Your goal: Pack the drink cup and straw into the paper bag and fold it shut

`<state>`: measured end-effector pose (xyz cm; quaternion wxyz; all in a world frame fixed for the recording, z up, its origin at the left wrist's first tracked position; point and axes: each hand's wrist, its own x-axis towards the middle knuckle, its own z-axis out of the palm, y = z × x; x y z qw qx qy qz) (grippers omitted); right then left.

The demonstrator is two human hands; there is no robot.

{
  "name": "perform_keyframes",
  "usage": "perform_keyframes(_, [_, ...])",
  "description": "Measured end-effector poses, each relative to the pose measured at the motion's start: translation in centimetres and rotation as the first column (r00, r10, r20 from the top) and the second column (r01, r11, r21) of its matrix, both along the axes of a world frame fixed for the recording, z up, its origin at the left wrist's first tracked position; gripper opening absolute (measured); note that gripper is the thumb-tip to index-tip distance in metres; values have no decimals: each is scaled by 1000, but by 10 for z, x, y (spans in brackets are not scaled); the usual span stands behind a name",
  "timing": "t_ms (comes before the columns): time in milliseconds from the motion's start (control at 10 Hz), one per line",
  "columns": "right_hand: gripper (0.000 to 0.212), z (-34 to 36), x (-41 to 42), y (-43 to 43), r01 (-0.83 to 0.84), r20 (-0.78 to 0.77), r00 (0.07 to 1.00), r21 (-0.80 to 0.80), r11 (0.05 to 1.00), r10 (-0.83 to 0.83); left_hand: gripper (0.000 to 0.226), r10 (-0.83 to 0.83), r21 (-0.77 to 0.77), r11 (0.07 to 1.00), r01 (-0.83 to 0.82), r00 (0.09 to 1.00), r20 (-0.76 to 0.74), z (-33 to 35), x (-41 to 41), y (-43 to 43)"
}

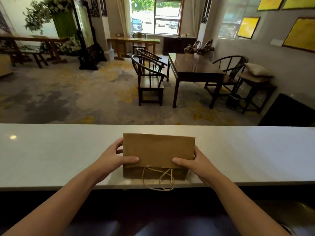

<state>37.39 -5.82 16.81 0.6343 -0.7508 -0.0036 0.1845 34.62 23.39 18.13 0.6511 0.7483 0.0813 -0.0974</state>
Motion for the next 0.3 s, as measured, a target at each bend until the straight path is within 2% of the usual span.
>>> perform_keyframes(100, [90,17,-5,-3,1,60,998,-28,1000,0,71,23,31,999,-26,995,93,16,-2,2])
perform_keyframes(200, [86,40,-6,-4,6,145,989,-115,993,11,59,42,91,994,-59,983,178,37,-2,3])
perform_keyframes(300, [83,54,-7,-3,71,274,962,-276,959,8,54,21,211,974,-84,958,286,54,-4,-3])
